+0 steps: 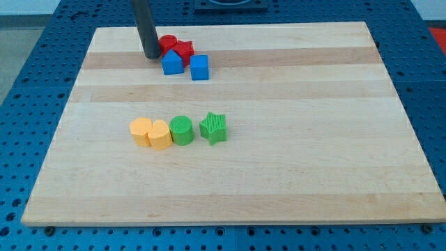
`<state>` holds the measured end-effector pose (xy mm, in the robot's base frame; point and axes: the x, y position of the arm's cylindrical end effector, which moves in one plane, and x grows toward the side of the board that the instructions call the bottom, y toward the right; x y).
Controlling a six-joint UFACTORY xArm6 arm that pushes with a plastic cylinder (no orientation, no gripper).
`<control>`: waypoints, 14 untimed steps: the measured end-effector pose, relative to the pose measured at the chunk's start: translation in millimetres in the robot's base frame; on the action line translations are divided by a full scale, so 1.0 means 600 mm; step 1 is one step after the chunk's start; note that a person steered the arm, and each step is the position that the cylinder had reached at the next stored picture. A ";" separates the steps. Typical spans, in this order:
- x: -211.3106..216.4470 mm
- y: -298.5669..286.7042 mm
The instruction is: Move the red circle along with the red star down and right a bit
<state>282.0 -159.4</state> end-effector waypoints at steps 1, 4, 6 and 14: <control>0.000 -0.028; -0.082 -0.049; -0.081 -0.013; -0.055 0.031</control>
<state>249.2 -140.7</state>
